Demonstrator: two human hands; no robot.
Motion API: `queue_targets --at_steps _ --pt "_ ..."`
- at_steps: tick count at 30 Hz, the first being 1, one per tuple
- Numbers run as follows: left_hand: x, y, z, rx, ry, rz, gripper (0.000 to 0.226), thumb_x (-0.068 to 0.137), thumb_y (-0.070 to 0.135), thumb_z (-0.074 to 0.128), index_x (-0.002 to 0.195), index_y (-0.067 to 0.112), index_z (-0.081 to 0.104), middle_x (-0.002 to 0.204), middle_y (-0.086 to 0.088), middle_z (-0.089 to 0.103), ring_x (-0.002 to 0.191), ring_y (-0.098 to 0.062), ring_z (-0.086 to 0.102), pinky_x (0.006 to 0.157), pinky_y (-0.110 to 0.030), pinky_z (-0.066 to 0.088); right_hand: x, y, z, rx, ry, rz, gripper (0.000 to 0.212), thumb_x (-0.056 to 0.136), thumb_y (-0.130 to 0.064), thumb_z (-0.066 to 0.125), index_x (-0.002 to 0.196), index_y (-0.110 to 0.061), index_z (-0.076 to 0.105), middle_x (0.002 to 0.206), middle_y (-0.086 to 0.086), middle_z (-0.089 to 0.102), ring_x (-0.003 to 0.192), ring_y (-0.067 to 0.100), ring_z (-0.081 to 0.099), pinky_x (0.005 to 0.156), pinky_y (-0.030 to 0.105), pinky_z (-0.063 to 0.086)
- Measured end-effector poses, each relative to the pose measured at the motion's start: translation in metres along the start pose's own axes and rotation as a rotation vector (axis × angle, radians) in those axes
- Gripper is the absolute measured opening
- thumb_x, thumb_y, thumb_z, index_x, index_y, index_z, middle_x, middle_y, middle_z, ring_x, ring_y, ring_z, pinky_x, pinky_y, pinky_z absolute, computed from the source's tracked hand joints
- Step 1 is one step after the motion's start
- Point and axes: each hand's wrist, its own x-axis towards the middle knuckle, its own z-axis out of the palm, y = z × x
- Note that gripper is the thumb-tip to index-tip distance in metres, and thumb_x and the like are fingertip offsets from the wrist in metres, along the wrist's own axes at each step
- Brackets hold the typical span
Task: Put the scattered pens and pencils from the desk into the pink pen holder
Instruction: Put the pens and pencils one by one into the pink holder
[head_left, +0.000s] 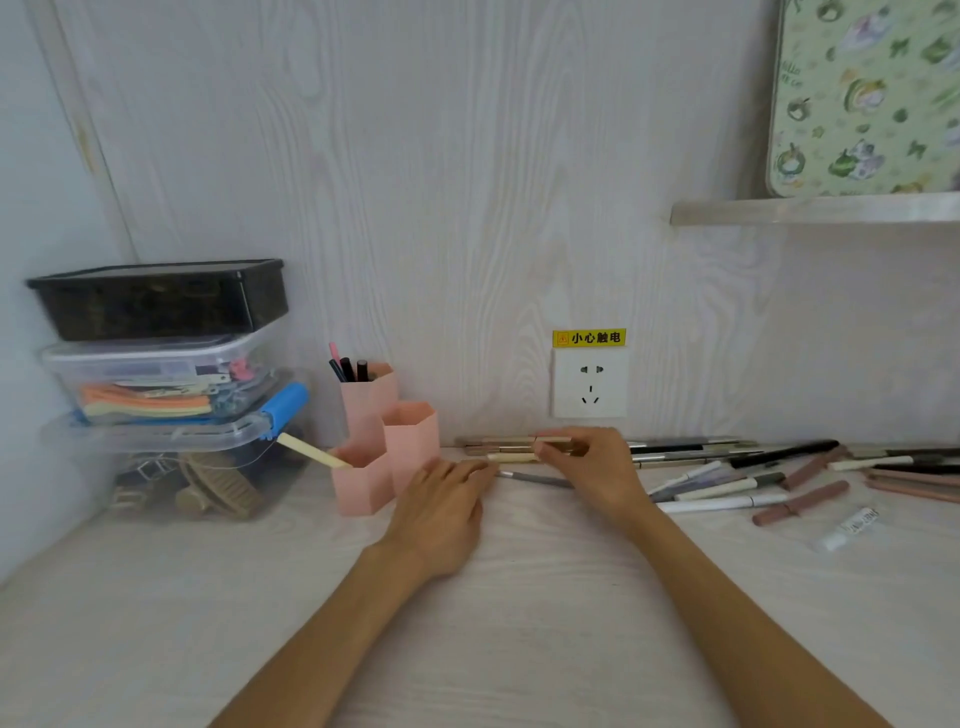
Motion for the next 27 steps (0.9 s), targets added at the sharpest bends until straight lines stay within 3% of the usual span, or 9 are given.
queue_targets --at_steps 4,7,10,13,17,20,23,27 --pt "0.002 0.004 0.001 -0.05 0.081 -0.047 0.035 0.099 0.028 0.037 0.131 0.027 0.049 0.132 0.008 0.051 0.116 -0.017 0.043 0.099 -0.026 0.031 0.002 -0.005 -0.003 0.201 0.097 0.049 0.009 0.081 -0.017 0.069 0.085 -0.011 0.074 0.078 -0.01 0.068 0.06 -0.01 0.059 0.058 0.0 0.041" --pt "-0.004 0.002 -0.005 -0.135 0.108 -0.101 0.026 0.096 0.031 0.046 0.117 0.031 0.061 0.113 0.01 0.058 0.108 -0.011 0.045 0.084 -0.022 0.037 0.003 -0.006 -0.006 0.3 0.165 0.107 0.005 0.084 -0.02 0.065 0.087 -0.021 0.07 0.077 -0.01 0.067 0.065 -0.001 0.061 0.063 0.006 0.048" --pt "-0.014 -0.004 -0.013 -0.209 0.075 -0.136 0.02 0.093 0.031 0.053 0.108 0.031 0.066 0.103 0.011 0.06 0.097 -0.005 0.047 0.078 -0.019 0.039 0.003 -0.006 -0.007 0.442 0.204 0.161 0.012 0.087 -0.014 0.062 0.097 -0.016 0.068 0.082 -0.002 0.068 0.07 0.009 0.065 0.062 0.008 0.053" --pt "-0.02 -0.011 -0.021 -0.276 0.108 -0.184 0.016 0.092 0.029 0.055 0.104 0.032 0.066 0.095 0.015 0.061 0.084 -0.002 0.052 0.074 -0.02 0.047 0.002 -0.005 -0.006 0.427 0.205 0.178 0.014 0.088 -0.011 0.06 0.101 -0.012 0.066 0.083 0.0 0.068 0.071 0.013 0.065 0.062 0.01 0.055" --pt "-0.017 -0.013 -0.039 -0.5 0.34 -0.253 0.013 0.09 0.026 0.059 0.101 0.029 0.065 0.09 0.018 0.062 0.08 0.002 0.057 0.072 -0.018 0.048 -0.003 -0.004 0.003 0.264 0.175 0.122 0.007 0.085 -0.011 0.062 0.087 -0.017 0.063 0.084 0.005 0.07 0.074 0.019 0.066 0.076 0.029 0.054" --pt "-0.014 -0.014 -0.047 -0.677 0.556 -0.305 0.012 0.088 0.026 0.062 0.1 0.029 0.064 0.091 0.019 0.067 0.08 0.002 0.059 0.075 -0.026 0.049 -0.008 -0.003 0.014 0.159 0.102 0.029 0.006 0.08 -0.013 0.07 0.08 -0.018 0.067 0.08 -0.001 0.071 0.08 0.016 0.067 0.076 0.022 0.051" --pt "-0.015 -0.011 -0.062 -0.767 0.786 -0.357 0.014 0.087 0.021 0.063 0.097 0.03 0.061 0.088 0.023 0.064 0.081 0.007 0.059 0.068 -0.01 0.045 -0.01 0.0 0.021 -0.117 0.019 -0.047 0.011 0.074 -0.021 0.074 0.073 -0.03 0.068 0.078 -0.013 0.071 0.075 0.008 0.065 0.074 0.023 0.05" --pt "-0.02 -0.02 -0.09 -0.71 1.163 -0.35 0.011 0.089 0.017 0.063 0.098 0.021 0.061 0.088 0.016 0.063 0.081 0.009 0.058 0.067 -0.005 0.042 -0.01 0.003 0.021 -0.282 0.003 -0.043 0.015 0.072 -0.027 0.073 0.067 -0.037 0.063 0.076 -0.015 0.068 0.077 0.005 0.062 0.075 0.027 0.05"
